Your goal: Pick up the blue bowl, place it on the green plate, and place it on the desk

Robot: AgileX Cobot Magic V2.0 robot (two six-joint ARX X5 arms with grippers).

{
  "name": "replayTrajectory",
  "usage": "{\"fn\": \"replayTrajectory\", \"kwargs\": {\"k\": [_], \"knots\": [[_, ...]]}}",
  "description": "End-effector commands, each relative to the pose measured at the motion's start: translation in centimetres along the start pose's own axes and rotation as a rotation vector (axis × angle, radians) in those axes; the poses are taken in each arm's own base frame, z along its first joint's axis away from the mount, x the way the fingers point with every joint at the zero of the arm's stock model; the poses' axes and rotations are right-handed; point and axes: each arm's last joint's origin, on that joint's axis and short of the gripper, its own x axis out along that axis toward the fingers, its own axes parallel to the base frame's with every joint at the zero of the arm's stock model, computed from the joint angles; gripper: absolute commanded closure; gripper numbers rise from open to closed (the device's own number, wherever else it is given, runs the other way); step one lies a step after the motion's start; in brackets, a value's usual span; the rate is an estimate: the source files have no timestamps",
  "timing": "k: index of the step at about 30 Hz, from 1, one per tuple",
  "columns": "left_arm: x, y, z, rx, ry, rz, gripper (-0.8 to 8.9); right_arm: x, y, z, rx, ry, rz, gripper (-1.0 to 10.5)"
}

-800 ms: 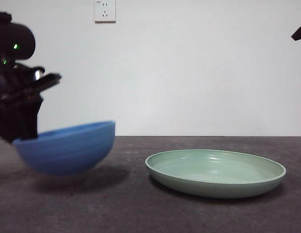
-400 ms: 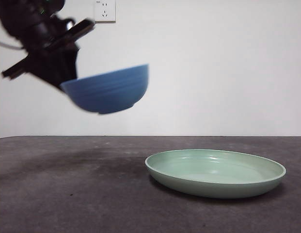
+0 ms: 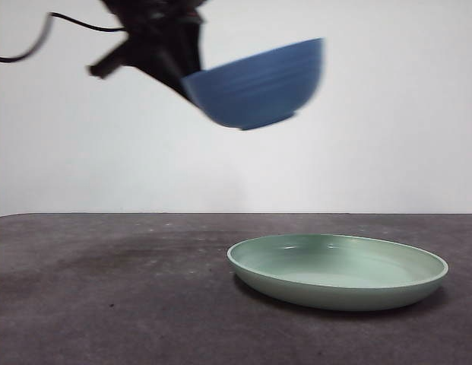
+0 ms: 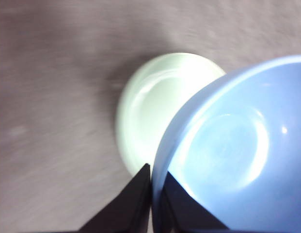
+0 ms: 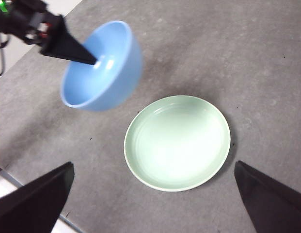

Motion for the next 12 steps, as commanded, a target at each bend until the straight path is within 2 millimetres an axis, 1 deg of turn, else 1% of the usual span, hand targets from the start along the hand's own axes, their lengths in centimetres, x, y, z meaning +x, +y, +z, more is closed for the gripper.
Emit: {"fn": "replayTrajectory", "kwargs": {"k": [1, 5, 9, 12], "knots": [[2.4, -1.3, 0.9, 0.007, 0.039, 0.016, 7.97, -0.8, 0.4, 0.0, -0.02, -0.02, 0.006, 3.0], [6.0, -2.9, 1.5, 0.043, 0.117, 0.061, 7.97, -1.4, 0.6, -0.5, -0.025, -0.031, 0.007, 3.0], [9.0, -3.8, 2.0, 0.062, 0.169, 0.067, 7.97, -1.6, 0.7, -0.7, -0.023, -0.025, 0.008, 3.0], [11.1, -4.1, 2.2, 0.066, 0.202, 0.081, 7.97, -1.6, 0.7, -0.8, -0.02, -0.018, 0.008, 3.0]]}}
